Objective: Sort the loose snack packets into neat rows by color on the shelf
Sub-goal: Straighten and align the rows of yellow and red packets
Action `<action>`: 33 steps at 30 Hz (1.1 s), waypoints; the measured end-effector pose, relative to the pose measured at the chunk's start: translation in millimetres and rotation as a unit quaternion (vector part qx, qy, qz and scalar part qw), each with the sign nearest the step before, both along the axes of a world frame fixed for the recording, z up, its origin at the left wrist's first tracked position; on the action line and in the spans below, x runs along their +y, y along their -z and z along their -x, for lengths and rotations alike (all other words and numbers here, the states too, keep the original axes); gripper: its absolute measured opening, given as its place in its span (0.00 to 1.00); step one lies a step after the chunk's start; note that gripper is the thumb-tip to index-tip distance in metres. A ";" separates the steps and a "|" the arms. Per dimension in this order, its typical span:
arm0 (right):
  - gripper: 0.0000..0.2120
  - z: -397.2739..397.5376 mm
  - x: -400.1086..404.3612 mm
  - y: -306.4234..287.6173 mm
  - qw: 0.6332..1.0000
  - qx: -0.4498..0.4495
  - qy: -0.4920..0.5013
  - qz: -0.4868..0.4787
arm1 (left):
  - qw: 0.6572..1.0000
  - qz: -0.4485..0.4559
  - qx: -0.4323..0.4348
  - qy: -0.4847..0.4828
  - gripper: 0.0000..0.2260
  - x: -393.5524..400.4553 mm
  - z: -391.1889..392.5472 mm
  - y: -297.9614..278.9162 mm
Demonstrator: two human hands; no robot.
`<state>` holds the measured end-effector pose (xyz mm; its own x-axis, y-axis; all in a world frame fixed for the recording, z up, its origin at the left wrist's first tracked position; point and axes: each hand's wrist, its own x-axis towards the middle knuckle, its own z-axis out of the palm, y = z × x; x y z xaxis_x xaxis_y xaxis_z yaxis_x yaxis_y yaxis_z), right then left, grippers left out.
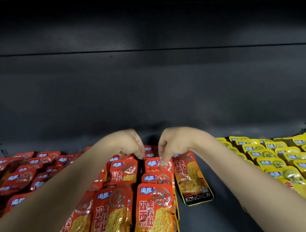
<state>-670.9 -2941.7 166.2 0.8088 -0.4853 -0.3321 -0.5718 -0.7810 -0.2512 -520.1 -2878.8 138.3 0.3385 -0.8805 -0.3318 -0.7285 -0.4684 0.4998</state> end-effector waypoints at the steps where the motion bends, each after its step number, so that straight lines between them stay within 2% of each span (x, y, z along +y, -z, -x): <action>1: 0.15 1.5 -2.1 -0.6 1.000 -0.004 0.006 -0.002 | 1.000 -0.001 0.000 0.000 0.03 -0.1 0.2 -1.0; 5: 0.14 5.0 -8.2 -0.9 1.000 -0.011 0.015 -0.006 | 1.000 0.000 -0.027 -0.002 0.01 -2.2 1.6 -3.8; 9: 0.15 5.3 -7.0 1.9 1.000 -0.019 0.020 -0.016 | 0.998 -0.016 -0.055 0.000 0.08 -7.6 3.6 -4.5; 15: 0.15 6.8 -8.0 4.8 0.998 -0.029 0.031 -0.040 | 0.993 -0.077 -0.092 0.004 0.12 -13.4 5.4 -4.7; 20: 0.13 8.0 -12.2 6.6 0.996 -0.053 0.044 -0.059 | 0.990 -0.094 -0.101 -0.018 0.13 -12.9 7.8 -7.6; 23: 0.09 3.2 -22.9 8.5 0.994 -0.095 0.052 -0.005 | 0.988 -0.102 -0.109 -0.029 0.06 -9.7 12.4 -11.8; 27: 0.12 -9.8 -37.6 14.2 0.991 -0.104 0.049 0.067 | 0.987 -0.090 -0.133 -0.031 0.14 -4.7 26.8 -21.1; 33: 0.13 -22.6 -37.5 18.9 0.994 -0.052 -0.001 0.091 | 0.994 -0.073 -0.060 -0.048 0.10 0.1 40.5 -22.9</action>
